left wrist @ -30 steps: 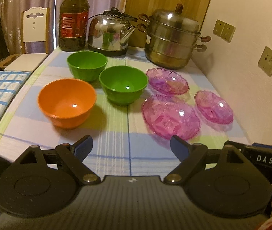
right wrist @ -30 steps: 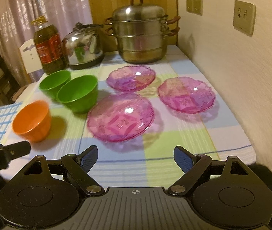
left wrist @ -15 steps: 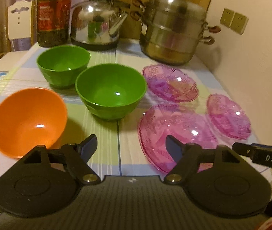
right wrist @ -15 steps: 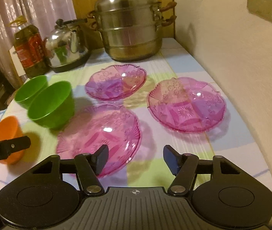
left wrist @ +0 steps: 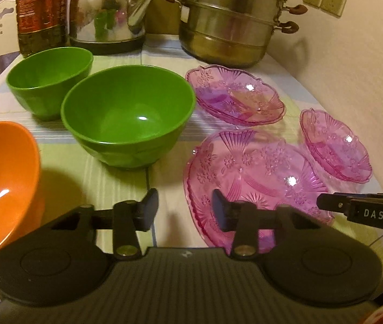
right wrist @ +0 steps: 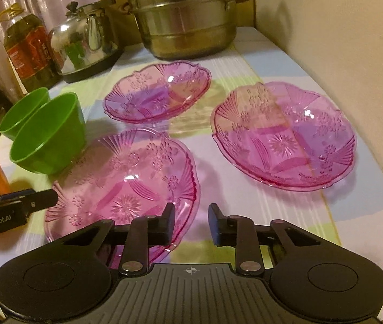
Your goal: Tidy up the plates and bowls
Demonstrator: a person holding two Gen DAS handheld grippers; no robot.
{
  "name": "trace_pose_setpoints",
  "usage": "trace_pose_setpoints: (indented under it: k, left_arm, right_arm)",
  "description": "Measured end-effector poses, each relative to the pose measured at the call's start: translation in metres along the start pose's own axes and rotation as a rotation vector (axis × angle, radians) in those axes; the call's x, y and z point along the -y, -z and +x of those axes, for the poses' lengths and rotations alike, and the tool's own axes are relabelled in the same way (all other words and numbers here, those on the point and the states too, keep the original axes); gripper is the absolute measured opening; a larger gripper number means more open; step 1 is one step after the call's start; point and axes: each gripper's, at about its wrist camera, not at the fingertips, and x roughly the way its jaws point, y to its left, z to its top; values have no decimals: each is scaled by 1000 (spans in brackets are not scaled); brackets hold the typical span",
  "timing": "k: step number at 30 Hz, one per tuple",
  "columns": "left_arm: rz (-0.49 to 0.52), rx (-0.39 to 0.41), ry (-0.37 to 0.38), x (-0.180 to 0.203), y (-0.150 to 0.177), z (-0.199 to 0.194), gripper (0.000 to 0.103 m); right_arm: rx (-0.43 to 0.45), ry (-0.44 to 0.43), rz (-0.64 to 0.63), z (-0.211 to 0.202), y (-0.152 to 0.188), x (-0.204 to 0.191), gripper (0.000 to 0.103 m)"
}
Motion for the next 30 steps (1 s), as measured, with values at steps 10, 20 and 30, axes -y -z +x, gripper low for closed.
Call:
trace_pose_setpoints:
  k: [10,20,30]
  left_arm:
    - [30,-15,16,3,1,11,11]
    - [65,-23,17,9,-1,5,9]
    - [84,34,29,23,-41,-13,9]
  right_arm:
    - [-6,-14,21,5,1,1,14]
    - [-12,2,18,3,3,-2,12]
    - [67,13,15,-27,-25,-3,12]
